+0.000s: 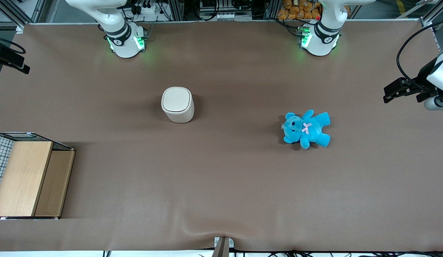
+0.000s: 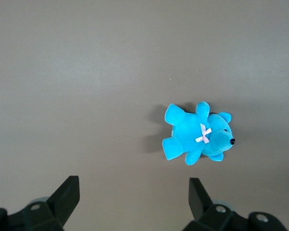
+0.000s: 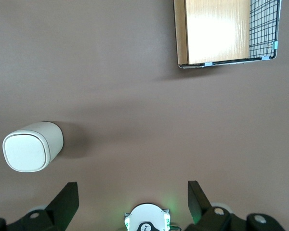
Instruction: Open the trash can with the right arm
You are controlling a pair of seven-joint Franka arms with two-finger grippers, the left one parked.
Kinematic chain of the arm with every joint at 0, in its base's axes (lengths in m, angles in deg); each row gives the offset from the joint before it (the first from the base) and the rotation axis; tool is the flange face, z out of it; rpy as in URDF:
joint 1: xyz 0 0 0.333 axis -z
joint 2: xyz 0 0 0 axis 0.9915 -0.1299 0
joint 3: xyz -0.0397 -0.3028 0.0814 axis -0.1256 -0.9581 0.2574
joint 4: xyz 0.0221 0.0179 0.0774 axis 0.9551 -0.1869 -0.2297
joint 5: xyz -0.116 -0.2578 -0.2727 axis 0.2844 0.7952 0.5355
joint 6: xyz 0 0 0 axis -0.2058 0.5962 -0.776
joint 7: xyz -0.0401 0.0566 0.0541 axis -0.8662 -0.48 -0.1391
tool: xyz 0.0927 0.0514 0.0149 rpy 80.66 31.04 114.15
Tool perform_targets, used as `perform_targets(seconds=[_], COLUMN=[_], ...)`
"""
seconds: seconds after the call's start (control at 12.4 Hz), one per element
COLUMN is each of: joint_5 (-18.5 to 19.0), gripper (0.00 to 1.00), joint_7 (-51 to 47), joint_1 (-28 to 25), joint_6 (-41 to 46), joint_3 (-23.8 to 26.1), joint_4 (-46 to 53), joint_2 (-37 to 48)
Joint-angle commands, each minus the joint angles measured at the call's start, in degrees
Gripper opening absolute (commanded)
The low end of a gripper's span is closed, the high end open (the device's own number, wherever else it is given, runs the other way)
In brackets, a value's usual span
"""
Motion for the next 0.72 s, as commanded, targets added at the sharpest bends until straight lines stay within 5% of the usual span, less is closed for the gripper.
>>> perform_targets(seconds=[0.0, 0.32, 0.64], joint_5=[0.3, 0.0, -5.4], gripper=[1.0, 1.0, 1.0], joint_7=[-0.9, -0.6, -1.2], joint_1=[0.7, 0.7, -0.4], joint_6=[0.8, 0.9, 0.6], joint_3=[0.7, 0.7, 2.9], joint_4=[0.5, 0.9, -0.2], joint_2=[0.5, -0.4, -2.0])
